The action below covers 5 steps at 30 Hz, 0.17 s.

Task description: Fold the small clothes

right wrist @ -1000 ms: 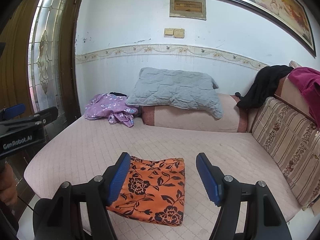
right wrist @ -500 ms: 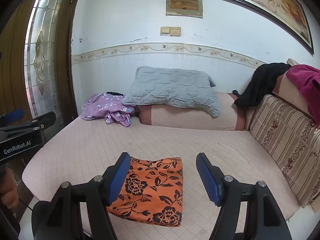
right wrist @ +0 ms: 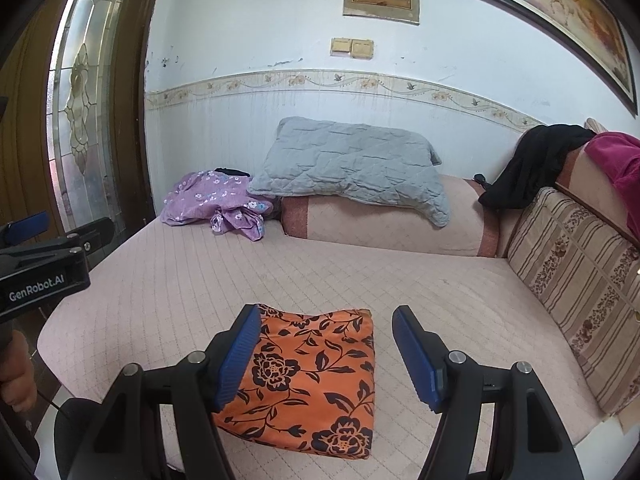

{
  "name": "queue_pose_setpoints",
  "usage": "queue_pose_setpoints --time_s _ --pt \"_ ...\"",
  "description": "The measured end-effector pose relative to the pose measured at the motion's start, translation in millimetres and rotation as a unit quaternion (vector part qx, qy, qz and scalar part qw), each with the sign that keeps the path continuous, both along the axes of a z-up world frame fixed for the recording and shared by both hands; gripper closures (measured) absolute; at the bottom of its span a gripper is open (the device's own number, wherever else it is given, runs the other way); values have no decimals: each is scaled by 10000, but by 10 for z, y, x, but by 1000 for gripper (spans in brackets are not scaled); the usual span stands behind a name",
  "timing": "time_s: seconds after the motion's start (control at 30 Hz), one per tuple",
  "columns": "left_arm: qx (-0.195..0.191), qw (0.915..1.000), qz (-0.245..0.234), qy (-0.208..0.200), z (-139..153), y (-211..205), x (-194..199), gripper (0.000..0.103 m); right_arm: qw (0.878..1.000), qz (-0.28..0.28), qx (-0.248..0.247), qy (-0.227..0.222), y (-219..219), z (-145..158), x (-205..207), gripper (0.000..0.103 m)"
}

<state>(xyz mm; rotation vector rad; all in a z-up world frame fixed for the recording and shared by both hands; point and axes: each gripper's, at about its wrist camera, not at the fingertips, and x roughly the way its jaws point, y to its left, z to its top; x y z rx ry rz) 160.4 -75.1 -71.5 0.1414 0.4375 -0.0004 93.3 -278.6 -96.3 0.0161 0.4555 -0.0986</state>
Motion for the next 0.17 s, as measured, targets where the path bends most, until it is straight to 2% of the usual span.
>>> queue_pose_setpoints --time_s 0.17 --pt "-132 9998 -72 138 -54 49 218 3 9996 150 168 165 -42 -73 213 31"
